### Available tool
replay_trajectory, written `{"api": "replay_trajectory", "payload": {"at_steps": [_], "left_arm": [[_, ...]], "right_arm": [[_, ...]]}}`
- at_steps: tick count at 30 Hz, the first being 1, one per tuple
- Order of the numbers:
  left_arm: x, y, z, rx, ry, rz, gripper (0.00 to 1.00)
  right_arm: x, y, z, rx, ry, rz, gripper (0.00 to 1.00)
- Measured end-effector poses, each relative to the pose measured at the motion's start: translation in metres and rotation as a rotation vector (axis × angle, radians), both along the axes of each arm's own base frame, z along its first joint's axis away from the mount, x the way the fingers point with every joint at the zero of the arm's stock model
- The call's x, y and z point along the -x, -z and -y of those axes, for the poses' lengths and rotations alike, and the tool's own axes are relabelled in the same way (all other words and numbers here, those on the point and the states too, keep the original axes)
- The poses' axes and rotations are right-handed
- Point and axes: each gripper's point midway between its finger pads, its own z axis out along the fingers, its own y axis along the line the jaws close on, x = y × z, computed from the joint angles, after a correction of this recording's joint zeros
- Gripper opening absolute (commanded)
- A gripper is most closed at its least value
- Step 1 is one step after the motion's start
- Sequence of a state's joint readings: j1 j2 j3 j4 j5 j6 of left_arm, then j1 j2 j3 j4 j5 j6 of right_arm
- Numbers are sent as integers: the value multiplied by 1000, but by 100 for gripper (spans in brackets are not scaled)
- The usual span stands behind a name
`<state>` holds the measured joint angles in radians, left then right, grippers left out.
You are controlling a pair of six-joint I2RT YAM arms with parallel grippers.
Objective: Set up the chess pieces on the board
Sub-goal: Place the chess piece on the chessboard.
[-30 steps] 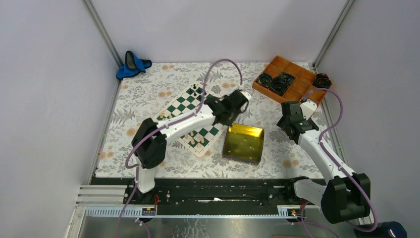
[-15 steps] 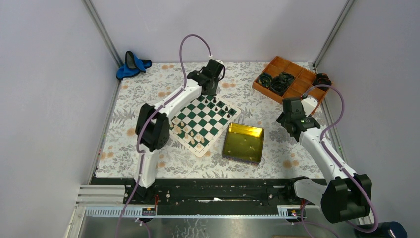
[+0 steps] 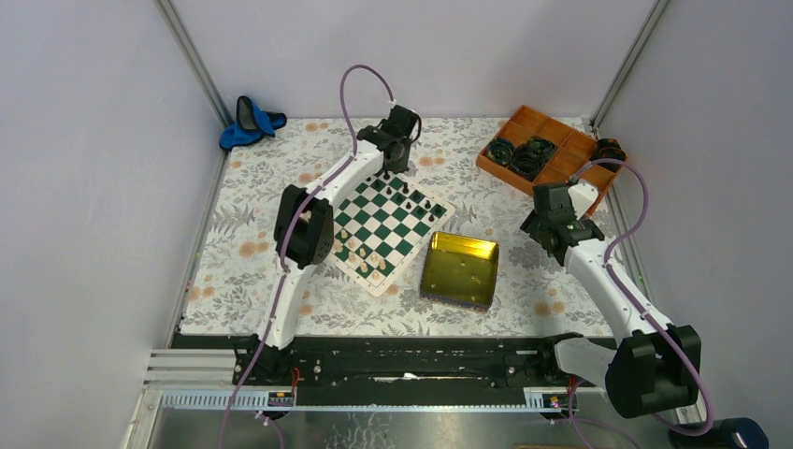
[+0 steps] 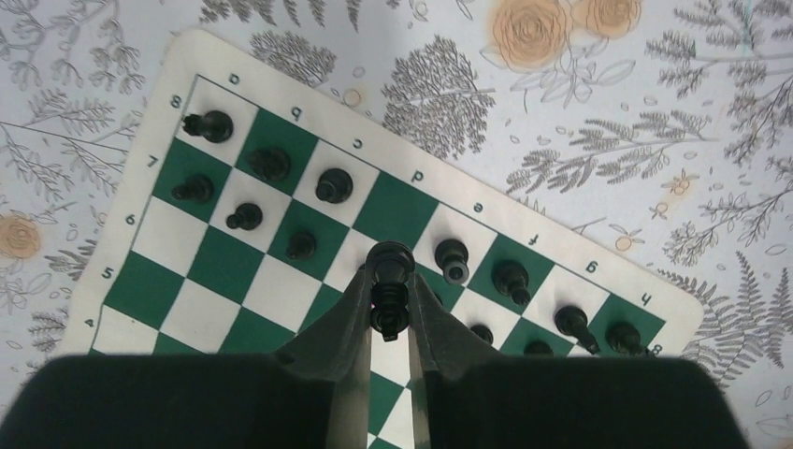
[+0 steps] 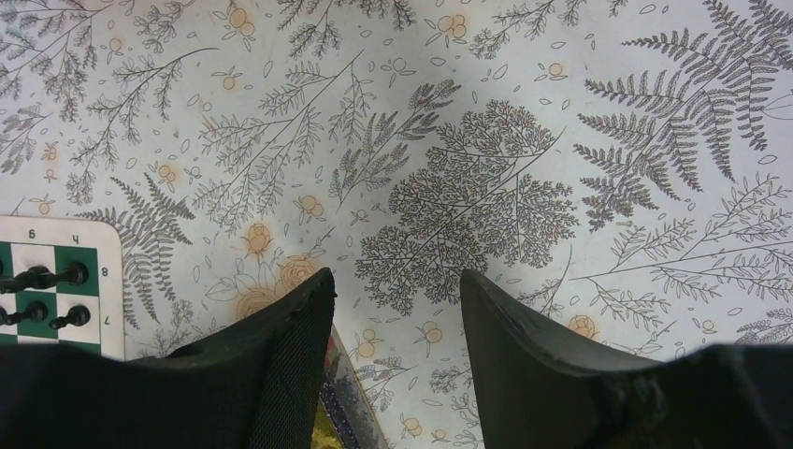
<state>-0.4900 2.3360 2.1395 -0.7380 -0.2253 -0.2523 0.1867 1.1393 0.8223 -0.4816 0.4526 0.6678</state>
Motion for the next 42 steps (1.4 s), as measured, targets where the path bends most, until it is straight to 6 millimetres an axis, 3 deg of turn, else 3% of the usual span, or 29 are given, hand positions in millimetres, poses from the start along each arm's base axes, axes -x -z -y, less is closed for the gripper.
{"api": "replay_trajectory", "payload": {"at_steps": [5, 11, 27, 42], "left_arm": [[-13, -8, -13, 31, -30, 17, 0], [-17, 1, -19, 53, -35, -5, 0], [-13, 23, -4, 102, 16, -59, 0], [-12, 28, -2, 108, 22, -71, 2]], "right_arm": [[0, 4, 0, 2, -1, -13, 59], [-2, 6, 0, 5, -1, -26, 59], [-6, 11, -1, 9, -1, -48, 59], [-6, 16, -1, 12, -1, -66, 59]]}}
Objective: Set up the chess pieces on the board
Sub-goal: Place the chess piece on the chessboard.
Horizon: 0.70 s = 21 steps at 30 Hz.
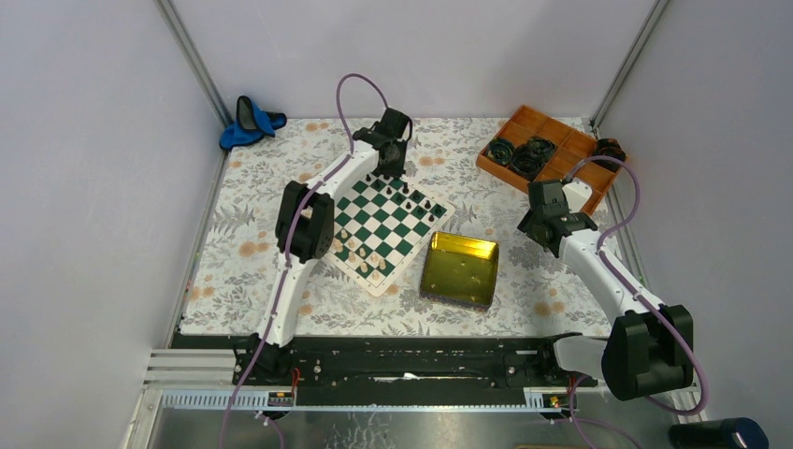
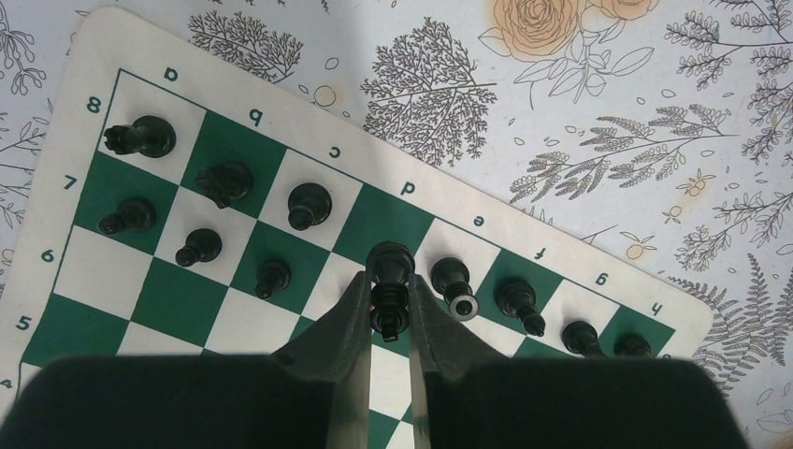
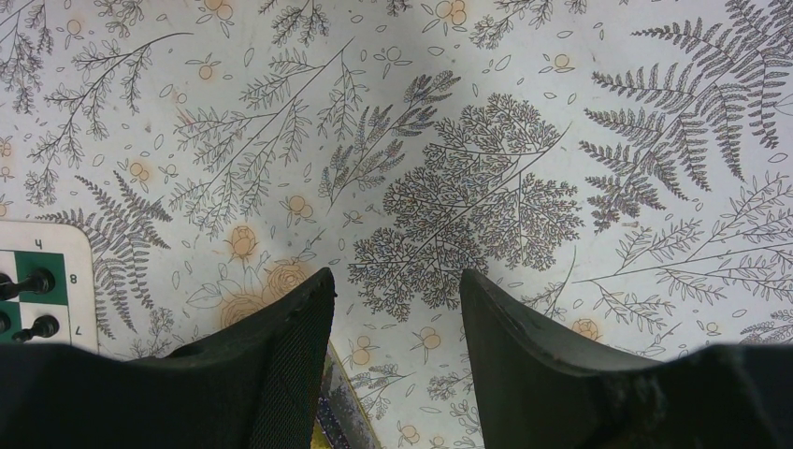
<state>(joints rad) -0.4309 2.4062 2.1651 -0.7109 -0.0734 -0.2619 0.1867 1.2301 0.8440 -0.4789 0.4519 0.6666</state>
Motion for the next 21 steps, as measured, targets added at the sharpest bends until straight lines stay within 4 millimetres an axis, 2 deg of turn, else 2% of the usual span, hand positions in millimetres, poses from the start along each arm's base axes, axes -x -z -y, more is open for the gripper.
{"api": "replay_trajectory", "payload": {"at_steps": [21], "left_arm": [[2, 19, -1, -15, -1, -30, 10]], "right_arm": [[-2, 0, 0, -1, 0, 7, 59]]}}
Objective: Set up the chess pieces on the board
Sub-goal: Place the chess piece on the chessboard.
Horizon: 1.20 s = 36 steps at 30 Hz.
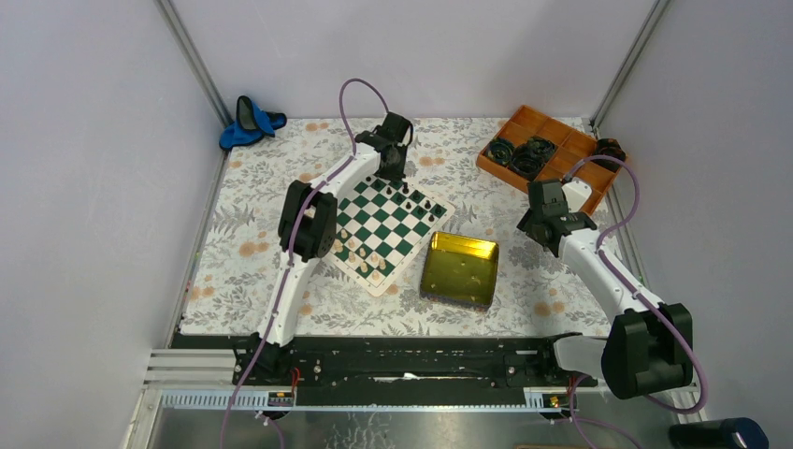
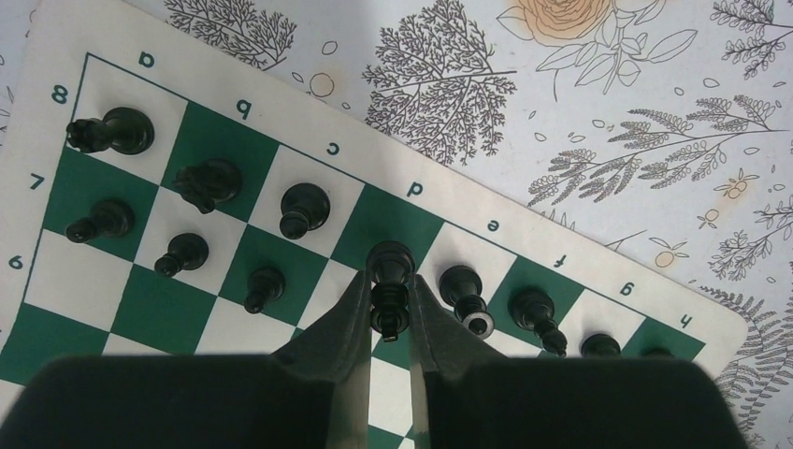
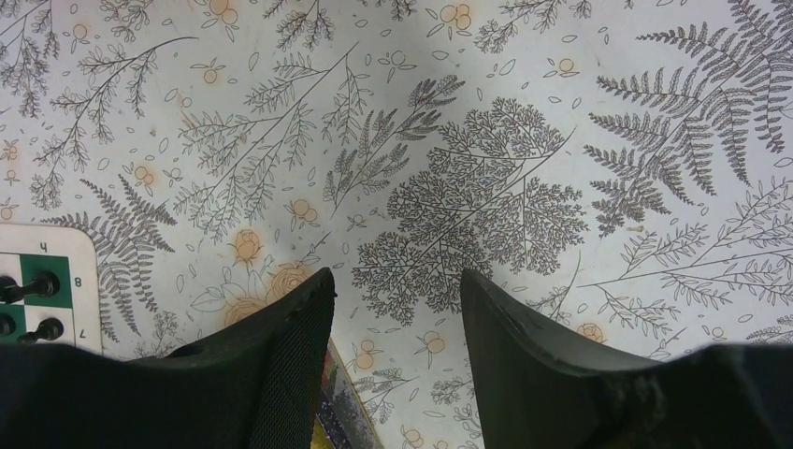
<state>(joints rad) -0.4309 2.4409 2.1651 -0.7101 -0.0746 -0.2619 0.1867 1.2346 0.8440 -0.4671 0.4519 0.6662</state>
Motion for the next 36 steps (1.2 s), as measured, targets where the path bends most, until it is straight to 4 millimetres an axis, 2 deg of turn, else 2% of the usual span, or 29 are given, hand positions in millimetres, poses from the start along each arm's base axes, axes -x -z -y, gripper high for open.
{"api": "replay_trajectory", "payload": {"at_steps": [8, 16, 25, 36], "left_arm": [[0, 5, 0, -2, -1, -6, 15], [0, 11, 0, -6, -1, -14, 27], [0, 13, 0, -3, -15, -18, 50], [-2, 12, -2, -10, -25, -8, 59]], "right_arm": [[0, 3, 0, 3, -2, -10, 59], [-1, 4, 0, 6, -5, -12, 59], [-1, 7, 0, 8, -5, -25, 59], [-5, 1, 0, 12, -13, -11, 61]]}}
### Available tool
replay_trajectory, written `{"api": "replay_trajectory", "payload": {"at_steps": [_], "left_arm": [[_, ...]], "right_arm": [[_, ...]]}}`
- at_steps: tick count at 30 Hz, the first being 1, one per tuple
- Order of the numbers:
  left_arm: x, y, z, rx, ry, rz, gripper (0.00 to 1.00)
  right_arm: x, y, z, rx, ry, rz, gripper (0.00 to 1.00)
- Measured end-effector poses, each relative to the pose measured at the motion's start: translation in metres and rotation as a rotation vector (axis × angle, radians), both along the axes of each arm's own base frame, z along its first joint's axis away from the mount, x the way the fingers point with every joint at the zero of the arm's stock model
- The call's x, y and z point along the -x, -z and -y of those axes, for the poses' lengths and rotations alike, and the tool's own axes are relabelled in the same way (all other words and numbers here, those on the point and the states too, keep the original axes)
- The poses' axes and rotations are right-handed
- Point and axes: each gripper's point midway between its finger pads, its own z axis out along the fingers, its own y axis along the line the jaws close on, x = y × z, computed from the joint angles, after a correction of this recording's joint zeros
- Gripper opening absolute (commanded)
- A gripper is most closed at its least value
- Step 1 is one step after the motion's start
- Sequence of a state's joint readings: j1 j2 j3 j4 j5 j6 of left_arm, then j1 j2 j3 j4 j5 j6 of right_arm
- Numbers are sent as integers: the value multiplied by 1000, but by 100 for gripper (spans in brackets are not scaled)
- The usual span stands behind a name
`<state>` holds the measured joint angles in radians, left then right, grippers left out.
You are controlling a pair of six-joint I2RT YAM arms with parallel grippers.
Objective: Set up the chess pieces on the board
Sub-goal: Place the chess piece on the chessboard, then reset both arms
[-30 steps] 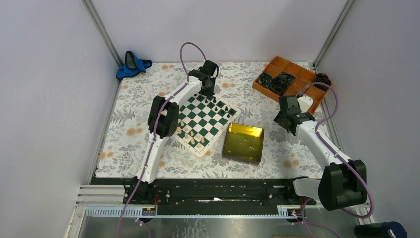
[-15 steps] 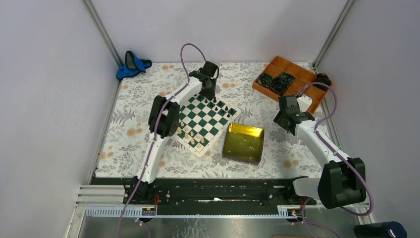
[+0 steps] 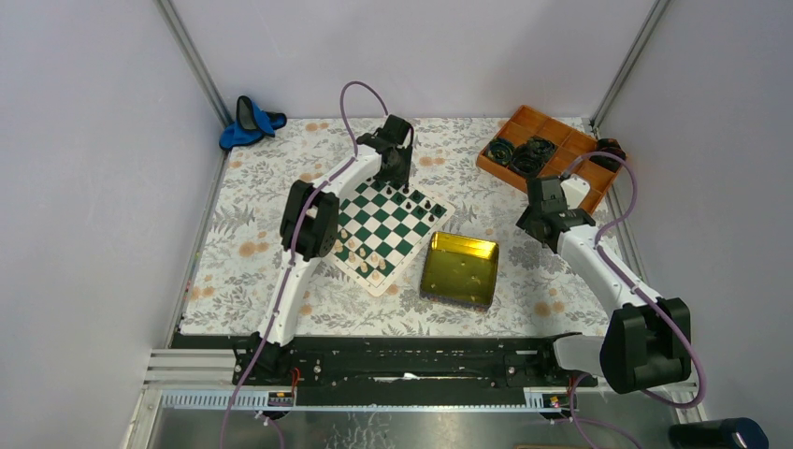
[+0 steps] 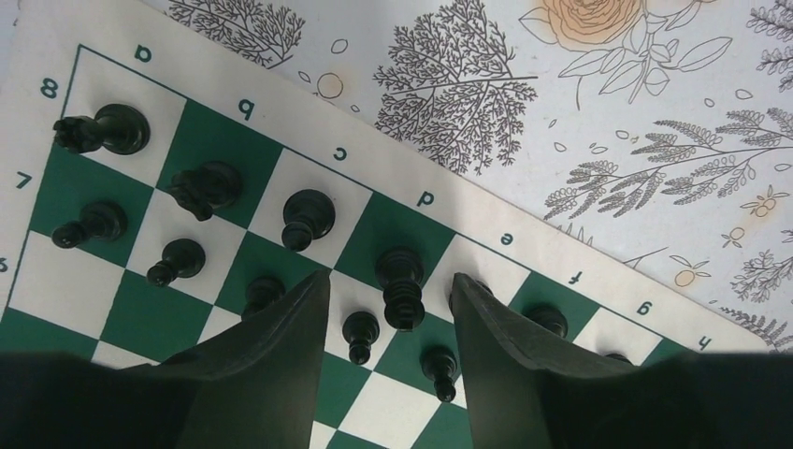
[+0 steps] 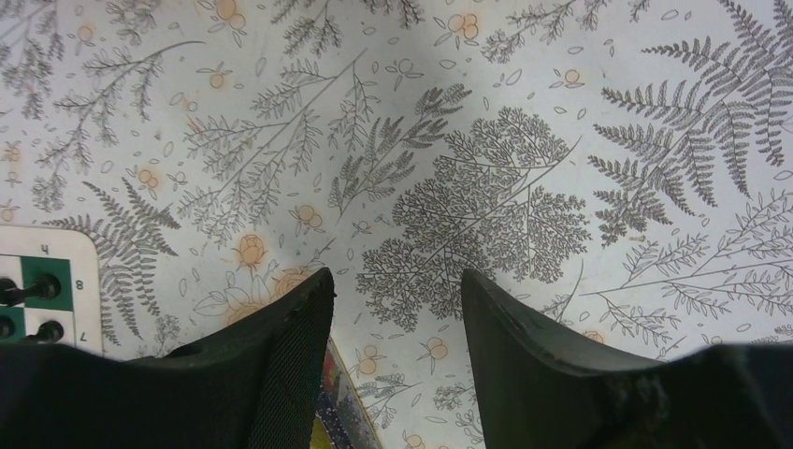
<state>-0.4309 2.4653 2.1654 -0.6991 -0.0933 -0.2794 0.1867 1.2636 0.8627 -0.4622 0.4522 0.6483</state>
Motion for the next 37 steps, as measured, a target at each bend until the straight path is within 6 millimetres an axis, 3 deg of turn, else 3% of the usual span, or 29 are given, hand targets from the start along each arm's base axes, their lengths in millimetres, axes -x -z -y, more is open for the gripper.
{"api": "replay_trajectory", "payload": {"at_steps": [3, 7, 12, 14, 17, 20, 23, 27, 34, 37], "left_arm": [[-1, -6, 0, 4, -4, 11, 63], [-4, -40, 0, 22, -13, 65, 70], [3, -126, -7, 72, -25, 204, 83], [10, -163, -12, 91, -32, 267, 97], [25, -216, -24, 116, -47, 365, 99], [49, -254, -41, 126, -70, 439, 99], [70, -269, -58, 119, -96, 479, 99], [108, -273, -87, 99, -144, 531, 99], [179, -258, -140, 105, -246, 680, 99], [193, -250, -153, 99, -280, 715, 99]], "right_arm": [[-3, -5, -1, 2, -7, 11, 64], [-8, -17, -1, 9, -27, 40, 70], [-22, -43, -7, 0, -71, 97, 77], [-28, -55, -10, -6, -85, 124, 79], [-34, -68, -13, -9, -108, 150, 84], [-33, -70, -13, 0, -123, 149, 88], [-31, -69, -13, 6, -142, 136, 91], [-29, -69, -13, 16, -163, 118, 94], [-35, -80, -17, 37, -202, 141, 95], [-37, -82, -24, 51, -237, 149, 100]]}}
